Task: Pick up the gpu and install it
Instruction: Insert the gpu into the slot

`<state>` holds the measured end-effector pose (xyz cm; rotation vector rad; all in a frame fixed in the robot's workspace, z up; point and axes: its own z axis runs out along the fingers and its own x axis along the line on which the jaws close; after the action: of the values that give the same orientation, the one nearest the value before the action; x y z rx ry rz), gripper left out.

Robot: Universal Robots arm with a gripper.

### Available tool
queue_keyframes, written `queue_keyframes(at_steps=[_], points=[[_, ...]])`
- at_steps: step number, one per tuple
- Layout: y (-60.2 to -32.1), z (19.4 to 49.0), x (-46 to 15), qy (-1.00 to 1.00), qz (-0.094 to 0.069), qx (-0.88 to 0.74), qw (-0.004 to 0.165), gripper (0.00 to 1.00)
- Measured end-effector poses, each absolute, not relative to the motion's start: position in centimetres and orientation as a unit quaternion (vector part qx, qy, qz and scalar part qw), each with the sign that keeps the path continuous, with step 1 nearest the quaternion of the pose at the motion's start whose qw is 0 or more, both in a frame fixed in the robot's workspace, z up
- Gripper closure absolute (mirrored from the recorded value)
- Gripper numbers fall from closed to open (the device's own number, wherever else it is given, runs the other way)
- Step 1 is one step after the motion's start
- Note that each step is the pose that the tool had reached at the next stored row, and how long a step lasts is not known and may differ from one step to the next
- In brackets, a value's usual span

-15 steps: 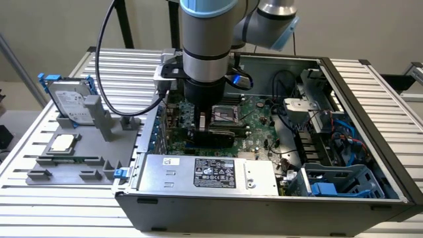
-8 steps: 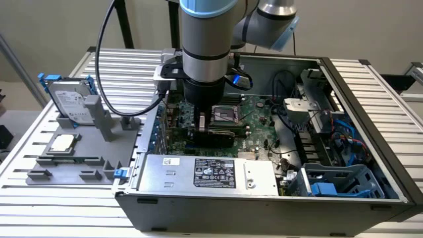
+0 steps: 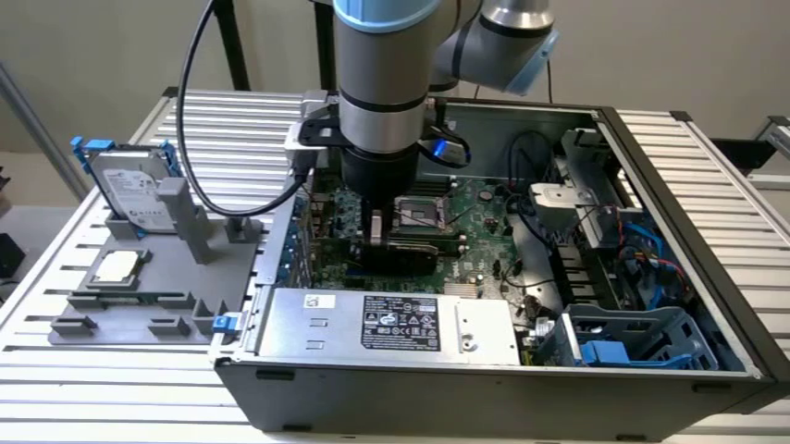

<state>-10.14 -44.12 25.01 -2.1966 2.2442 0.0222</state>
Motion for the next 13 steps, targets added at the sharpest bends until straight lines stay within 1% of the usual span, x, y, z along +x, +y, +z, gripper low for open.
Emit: queue_keyframes(at_steps=[13], points=[[-44.12, 25.01, -10.16, 0.715, 0.007, -0.699, 0.000, 1.00]])
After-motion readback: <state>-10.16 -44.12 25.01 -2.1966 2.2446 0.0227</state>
